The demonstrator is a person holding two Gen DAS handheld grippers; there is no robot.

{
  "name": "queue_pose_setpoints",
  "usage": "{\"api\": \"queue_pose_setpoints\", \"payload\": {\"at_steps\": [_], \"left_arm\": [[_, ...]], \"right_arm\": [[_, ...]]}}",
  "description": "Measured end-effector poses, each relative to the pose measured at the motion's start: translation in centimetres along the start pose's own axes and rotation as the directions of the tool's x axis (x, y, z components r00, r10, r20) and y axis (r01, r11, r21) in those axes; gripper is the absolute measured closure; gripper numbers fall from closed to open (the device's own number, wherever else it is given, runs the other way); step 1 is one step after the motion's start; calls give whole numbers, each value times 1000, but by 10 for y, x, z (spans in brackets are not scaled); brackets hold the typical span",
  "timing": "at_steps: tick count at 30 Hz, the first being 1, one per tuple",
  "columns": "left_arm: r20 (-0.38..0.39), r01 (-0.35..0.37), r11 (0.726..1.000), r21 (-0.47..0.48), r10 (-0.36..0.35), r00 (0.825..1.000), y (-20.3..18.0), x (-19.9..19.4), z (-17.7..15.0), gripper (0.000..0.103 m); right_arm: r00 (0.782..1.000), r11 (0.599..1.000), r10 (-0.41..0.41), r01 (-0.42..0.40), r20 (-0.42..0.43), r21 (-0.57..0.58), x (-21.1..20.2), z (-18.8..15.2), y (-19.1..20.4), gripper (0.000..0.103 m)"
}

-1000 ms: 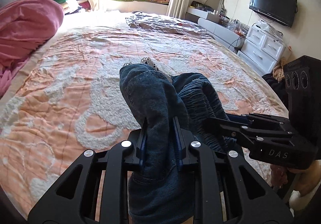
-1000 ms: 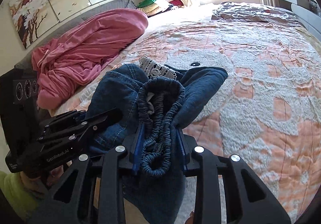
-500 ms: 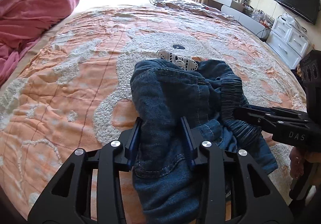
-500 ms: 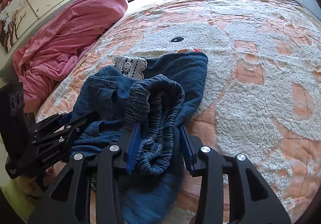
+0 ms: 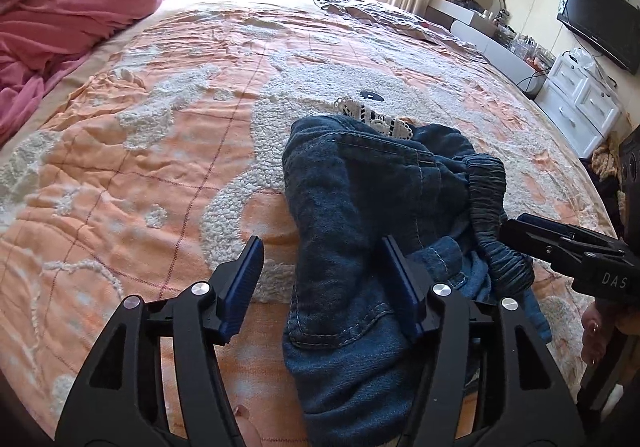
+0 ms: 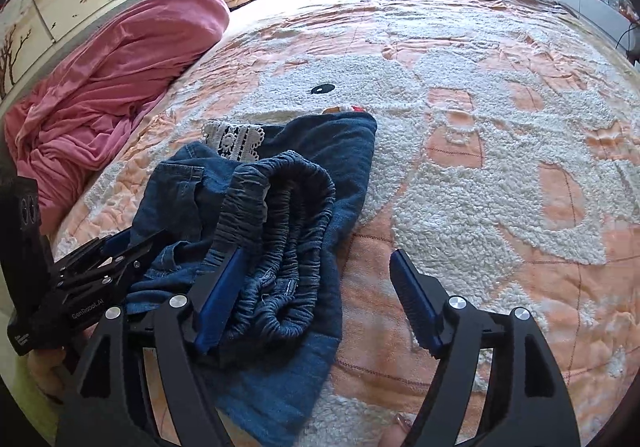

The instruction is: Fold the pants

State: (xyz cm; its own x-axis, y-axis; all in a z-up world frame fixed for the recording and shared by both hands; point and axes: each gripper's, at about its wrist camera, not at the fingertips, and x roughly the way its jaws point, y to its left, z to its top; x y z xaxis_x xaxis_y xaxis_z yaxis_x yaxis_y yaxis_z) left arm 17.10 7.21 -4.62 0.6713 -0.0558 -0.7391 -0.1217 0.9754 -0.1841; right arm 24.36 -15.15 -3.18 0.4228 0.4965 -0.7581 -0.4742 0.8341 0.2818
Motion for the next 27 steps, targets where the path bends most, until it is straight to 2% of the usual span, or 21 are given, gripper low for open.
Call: {"api": "queue_pose_setpoints", "payload": {"at_steps": [5, 7, 11, 15, 21, 27], "left_arm": [[10, -1, 1000, -5, 1, 1000, -1, -11, -1, 47], [13, 5, 1000, -6, -5, 1000, -1, -17, -1, 42], [31, 6, 1000, -1, -6, 1000, -4, -35, -2, 34], [49, -2, 1000, 4, 2, 999, -5, -53, -5, 21], [70, -1, 1000, 22, 0, 998, -13, -78, -14, 10], [103, -12, 998, 57, 6, 995, -25, -104, -26, 10]], "right_arm": [[1000, 1000, -5, 5, 26, -20, -15, -6, 4, 28], [999, 1000, -7, 8, 39, -25, -21, -8, 5, 22], [997, 999, -8, 12, 79, -51, -40, -15, 11, 19], [990, 998, -4, 14, 144, -68, -65, -21, 17, 13], [976, 997, 13, 4, 218, -79, -100, -27, 20, 7], [967, 997, 10, 10, 255, -80, -128, -40, 23, 5]]}}
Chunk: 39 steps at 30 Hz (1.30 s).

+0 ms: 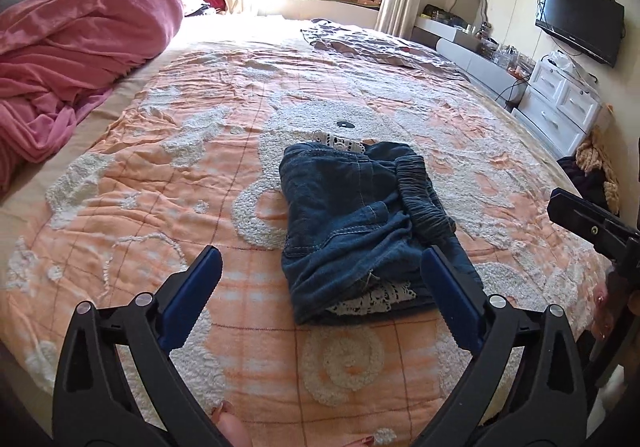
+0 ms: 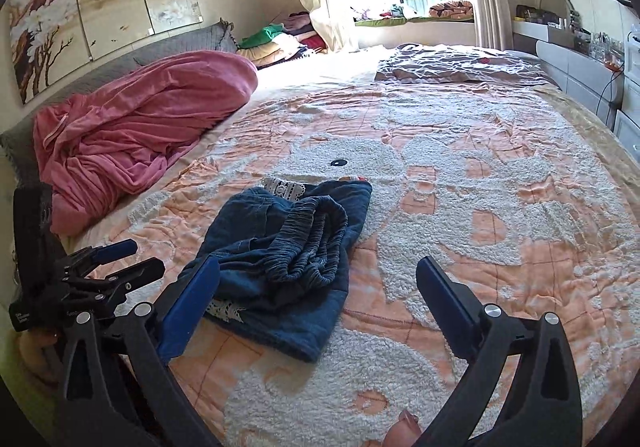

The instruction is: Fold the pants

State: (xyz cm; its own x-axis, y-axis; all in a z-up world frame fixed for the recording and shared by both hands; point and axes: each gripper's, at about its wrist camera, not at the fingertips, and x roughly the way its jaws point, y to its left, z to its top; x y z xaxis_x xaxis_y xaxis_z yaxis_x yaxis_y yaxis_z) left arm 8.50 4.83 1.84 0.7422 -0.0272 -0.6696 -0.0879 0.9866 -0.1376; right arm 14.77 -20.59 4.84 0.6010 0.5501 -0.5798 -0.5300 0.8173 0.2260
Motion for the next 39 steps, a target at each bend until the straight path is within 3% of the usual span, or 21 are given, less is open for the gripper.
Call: {"api": "queue_pose_setpoints", "payload": {"at_steps": [9, 16, 29, 39], "left_arm": [[10, -23, 999, 38, 23, 1000, -13, -32, -25, 10], [-29, 26, 1000, -7, -26, 999, -14, -41, -48, 10], [-50, 9, 1000, -2, -9, 999, -15, -37, -66, 10], [-65, 11, 1000, -16, -12, 998, -15, -33, -72, 10]], "right_arm": [[1000, 999, -9, 9, 14, -41, -40, -20, 12, 5], [1000, 1000, -7, 7, -9, -9, -52, -42, 11, 5], [995, 995, -88, 86, -50, -45, -49, -79, 17, 5], [994, 995, -86, 83, -59, -54, -42, -83, 24, 5]]}}
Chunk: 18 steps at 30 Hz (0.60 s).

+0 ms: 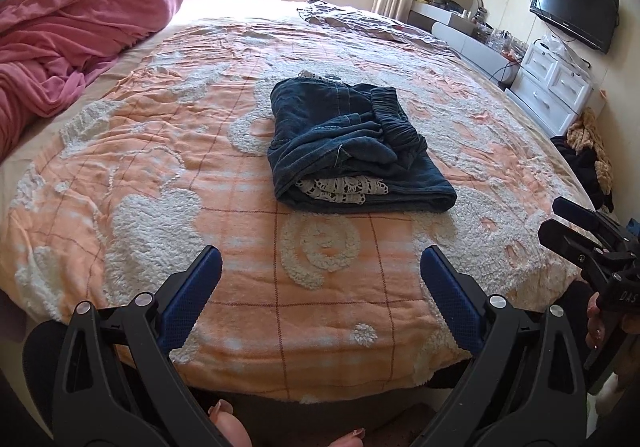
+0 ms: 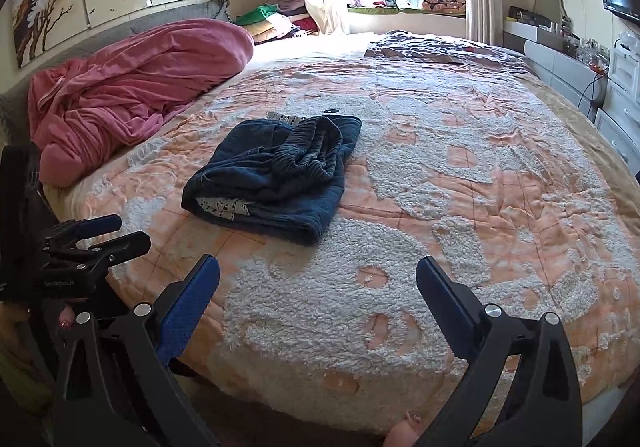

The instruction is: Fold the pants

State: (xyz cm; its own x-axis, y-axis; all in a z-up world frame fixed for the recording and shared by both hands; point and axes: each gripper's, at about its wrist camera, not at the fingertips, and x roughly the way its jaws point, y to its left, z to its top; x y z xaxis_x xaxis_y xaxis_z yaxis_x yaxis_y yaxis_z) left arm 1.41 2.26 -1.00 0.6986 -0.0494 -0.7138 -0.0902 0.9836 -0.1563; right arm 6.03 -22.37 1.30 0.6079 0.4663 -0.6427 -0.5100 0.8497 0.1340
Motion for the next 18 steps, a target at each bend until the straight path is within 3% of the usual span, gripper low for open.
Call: {"api": "queue_pose_setpoints", "payload": {"at_steps": [18], "left_arm": [[-6, 6, 1000, 6, -6, 1000, 1, -1, -1, 10]], "right_arm": [[1000, 1000, -13, 13, -8, 20, 3, -1, -5, 5]]}}
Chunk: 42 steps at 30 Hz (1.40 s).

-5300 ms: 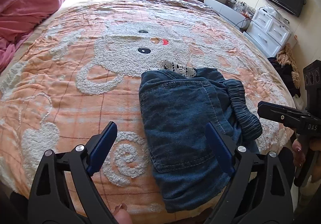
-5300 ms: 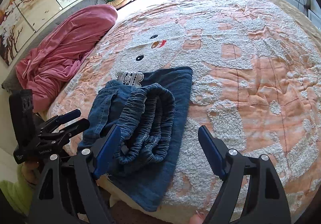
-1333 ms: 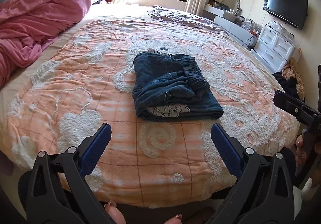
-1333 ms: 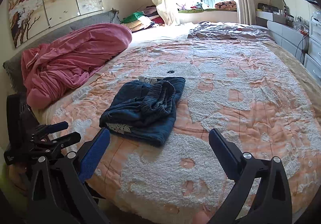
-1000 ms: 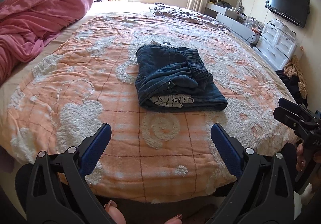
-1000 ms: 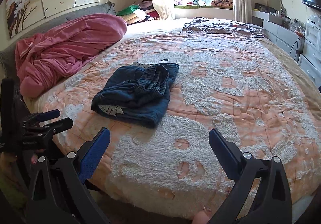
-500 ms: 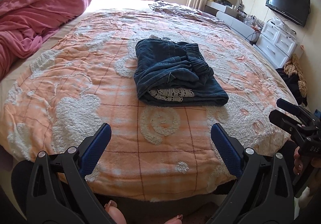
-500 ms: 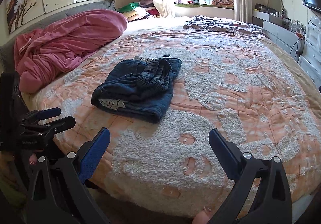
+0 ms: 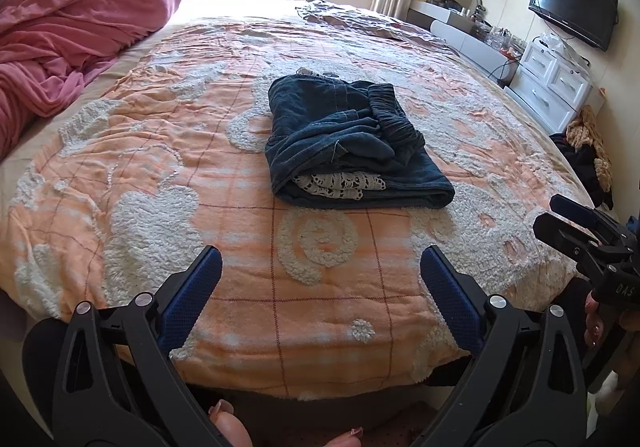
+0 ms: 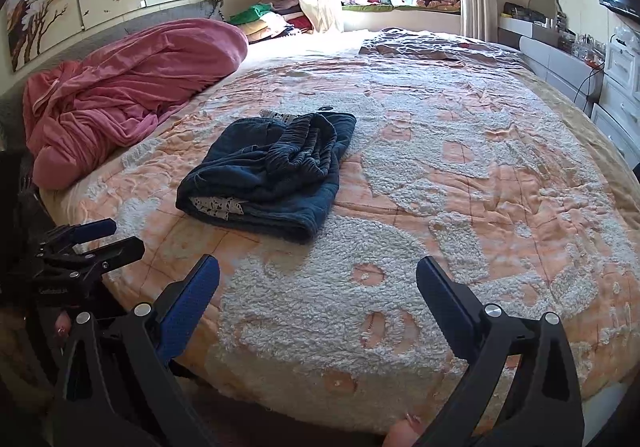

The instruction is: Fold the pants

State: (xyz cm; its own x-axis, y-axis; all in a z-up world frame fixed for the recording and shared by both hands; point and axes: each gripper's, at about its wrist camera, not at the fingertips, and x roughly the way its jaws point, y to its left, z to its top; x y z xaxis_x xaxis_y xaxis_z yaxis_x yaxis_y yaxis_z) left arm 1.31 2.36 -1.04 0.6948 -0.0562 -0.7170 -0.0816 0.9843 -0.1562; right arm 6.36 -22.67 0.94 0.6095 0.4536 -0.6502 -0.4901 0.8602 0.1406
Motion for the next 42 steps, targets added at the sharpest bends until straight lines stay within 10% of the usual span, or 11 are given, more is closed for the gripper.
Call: {"api": "queue_pose_setpoints", "payload": {"at_steps": [42], "left_arm": [[-35, -13, 1000, 9, 14, 999, -5, 2, -2, 10]], "right_arm": [[999, 1000, -22, 22, -28, -2, 5, 2, 2, 5]]}}
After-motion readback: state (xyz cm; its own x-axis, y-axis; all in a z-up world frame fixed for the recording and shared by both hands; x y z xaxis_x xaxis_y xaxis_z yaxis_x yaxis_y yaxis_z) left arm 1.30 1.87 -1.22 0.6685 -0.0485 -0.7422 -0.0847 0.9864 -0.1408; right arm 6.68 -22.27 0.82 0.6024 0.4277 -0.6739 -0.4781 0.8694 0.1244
